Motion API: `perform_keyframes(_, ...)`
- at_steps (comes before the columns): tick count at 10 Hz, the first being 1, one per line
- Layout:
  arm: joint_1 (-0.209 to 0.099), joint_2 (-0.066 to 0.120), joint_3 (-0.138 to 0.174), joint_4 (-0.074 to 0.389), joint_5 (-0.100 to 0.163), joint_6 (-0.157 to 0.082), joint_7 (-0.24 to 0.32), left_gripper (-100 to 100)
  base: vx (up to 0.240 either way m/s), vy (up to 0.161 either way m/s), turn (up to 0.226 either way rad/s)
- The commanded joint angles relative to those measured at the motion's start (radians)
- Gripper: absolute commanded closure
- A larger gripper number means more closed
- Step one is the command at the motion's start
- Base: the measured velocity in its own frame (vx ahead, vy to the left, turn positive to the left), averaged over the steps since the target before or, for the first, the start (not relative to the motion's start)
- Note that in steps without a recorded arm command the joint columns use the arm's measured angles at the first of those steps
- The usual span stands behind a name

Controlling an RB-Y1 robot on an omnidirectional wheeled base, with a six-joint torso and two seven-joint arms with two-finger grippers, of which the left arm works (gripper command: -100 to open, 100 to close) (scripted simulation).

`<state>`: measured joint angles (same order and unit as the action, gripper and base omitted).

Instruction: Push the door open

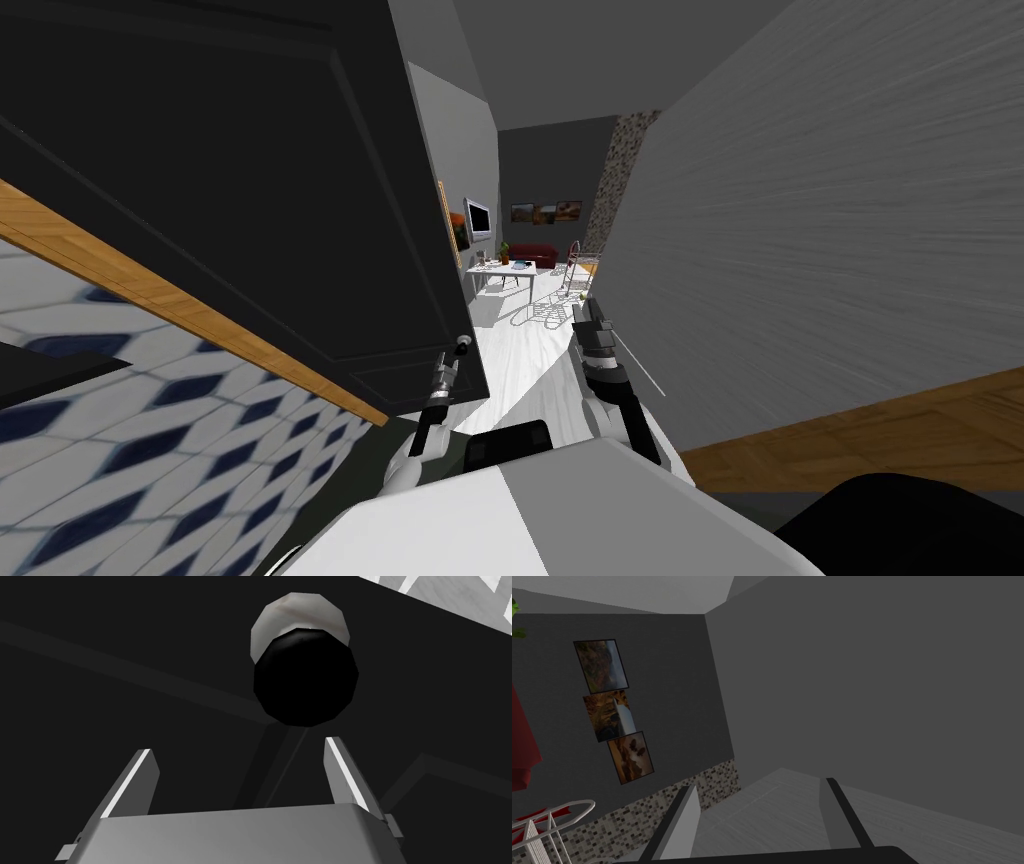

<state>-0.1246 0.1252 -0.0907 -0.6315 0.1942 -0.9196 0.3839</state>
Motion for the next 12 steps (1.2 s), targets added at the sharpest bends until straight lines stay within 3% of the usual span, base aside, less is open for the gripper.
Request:
perform_keyframes(1,-0.005,-0.01,-0.001,0.002,0.023,0.007,0.05,-100,-0.071,0.026,-0.111)
perform_keyframes(4,-0.009,-0.017,-0.002,0.004,0.038,0.01,0.107,-100,-0.042,0.033,-0.042)
perform_keyframes(6,-0.015,-0.031,-0.003,0.008,0.068,0.018,0.174,-100,-0.061,0.028,-0.093)
perform_keyframes(12,-0.025,-0.052,-0.006,0.014,0.111,0.028,0.314,-100,-0.054,0.024,-0.051)
